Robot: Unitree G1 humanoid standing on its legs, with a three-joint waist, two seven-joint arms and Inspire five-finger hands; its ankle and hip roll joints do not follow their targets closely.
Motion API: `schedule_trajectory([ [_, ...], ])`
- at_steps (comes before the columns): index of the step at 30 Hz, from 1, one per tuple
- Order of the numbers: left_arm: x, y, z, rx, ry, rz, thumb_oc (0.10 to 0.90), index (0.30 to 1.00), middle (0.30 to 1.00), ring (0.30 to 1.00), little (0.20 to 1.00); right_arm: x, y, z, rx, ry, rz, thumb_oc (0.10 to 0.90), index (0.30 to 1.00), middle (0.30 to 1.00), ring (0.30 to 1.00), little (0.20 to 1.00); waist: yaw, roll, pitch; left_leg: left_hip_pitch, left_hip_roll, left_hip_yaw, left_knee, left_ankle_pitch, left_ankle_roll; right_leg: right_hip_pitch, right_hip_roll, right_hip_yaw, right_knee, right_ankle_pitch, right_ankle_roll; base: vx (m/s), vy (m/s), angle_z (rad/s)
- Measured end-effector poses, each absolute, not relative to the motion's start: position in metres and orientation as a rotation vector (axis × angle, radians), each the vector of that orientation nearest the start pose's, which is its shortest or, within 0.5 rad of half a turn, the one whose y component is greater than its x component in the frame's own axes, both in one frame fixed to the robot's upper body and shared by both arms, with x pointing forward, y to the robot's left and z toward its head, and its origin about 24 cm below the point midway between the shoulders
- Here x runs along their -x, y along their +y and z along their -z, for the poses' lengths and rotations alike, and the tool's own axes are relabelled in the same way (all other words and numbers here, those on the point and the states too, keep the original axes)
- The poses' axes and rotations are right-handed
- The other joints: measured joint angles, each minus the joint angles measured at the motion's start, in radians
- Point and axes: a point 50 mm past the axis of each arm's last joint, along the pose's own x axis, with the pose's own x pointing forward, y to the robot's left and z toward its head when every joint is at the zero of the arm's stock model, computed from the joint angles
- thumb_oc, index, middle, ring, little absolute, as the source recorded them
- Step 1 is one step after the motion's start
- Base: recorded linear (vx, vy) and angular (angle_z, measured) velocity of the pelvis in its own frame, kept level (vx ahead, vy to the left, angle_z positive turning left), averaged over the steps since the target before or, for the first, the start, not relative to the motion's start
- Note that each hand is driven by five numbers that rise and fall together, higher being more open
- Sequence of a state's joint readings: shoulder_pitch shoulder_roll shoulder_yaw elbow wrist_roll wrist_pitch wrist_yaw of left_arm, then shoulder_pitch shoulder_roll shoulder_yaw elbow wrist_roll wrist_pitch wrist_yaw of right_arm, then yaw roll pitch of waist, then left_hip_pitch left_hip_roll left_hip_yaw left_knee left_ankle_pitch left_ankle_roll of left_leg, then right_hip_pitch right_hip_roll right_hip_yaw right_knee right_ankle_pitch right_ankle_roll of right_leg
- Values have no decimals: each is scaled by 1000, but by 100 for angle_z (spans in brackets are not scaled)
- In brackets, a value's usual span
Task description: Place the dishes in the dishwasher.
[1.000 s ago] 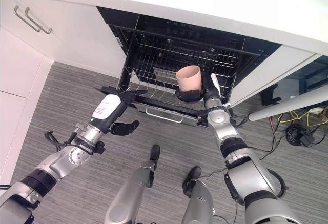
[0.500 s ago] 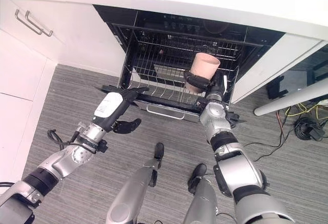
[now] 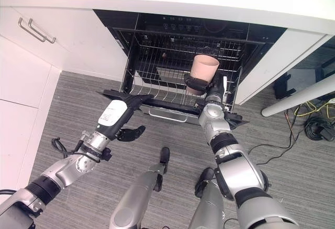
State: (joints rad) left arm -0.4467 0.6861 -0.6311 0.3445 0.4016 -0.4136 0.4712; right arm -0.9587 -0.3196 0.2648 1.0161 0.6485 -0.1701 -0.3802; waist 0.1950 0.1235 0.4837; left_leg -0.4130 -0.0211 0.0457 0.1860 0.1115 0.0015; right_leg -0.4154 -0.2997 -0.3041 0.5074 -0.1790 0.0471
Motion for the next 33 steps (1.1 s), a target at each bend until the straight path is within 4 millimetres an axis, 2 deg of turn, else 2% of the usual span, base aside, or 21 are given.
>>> schedule_trajectory([
  [4,-297,158,-85,-1027,-591,290,800,900,900,900,900,-404,-181,-136,-95,-41,317,800,900,900,900,900,0,4,-2,0,0,1,0,0,0,-2,-1,0,1,-1,1,0,0,0],
  [11,-296,157,-85,-1023,-592,291,800,900,900,900,900,-403,-177,-135,89,-45,338,800,900,900,900,900,0,6,-4,-3,0,2,0,1,-1,-6,-2,1,4,-5,8,-10,2,0],
  [18,-296,156,-85,-1025,-581,278,800,900,900,900,900,-397,-173,-138,187,-120,446,800,900,900,900,900,-9,6,-4,-7,-3,15,-1,2,0,-21,-4,18,7,-2,6,15,53,-4],
  [21,-292,157,-78,-1010,-563,249,800,900,900,900,900,-393,-172,-138,163,-149,500,800,900,900,900,900,-27,11,-6,-4,-11,28,-1,0,2,-29,-13,32,13,1,5,39,79,-6],
  [25,-288,152,-71,-973,-548,228,800,900,900,900,900,-386,-181,-137,41,-183,601,800,900,900,900,900,-29,17,-10,0,-11,33,-1,0,3,-30,-12,41,12,3,7,24,41,-5],
  [26,-287,153,-69,-973,-541,222,800,900,900,900,900,-384,-180,-131,19,-174,611,800,900,900,900,900,-36,17,-10,2,-11,35,-1,0,3,-29,-10,45,12,3,6,16,52,-5],
  [29,-282,154,-63,-968,-520,219,800,900,900,900,900,-377,-181,-125,-37,-180,617,800,900,900,900,900,-49,17,-10,13,-10,45,-2,-3,6,-26,-10,54,12,4,6,15,54,-9],
  [33,-278,152,-58,-948,-511,213,800,900,900,900,900,-373,-172,-118,-59,-176,574,800,900,900,900,900,-65,24,-15,15,-8,55,-2,-3,7,-29,-9,64,15,5,8,2,38,-6],
])
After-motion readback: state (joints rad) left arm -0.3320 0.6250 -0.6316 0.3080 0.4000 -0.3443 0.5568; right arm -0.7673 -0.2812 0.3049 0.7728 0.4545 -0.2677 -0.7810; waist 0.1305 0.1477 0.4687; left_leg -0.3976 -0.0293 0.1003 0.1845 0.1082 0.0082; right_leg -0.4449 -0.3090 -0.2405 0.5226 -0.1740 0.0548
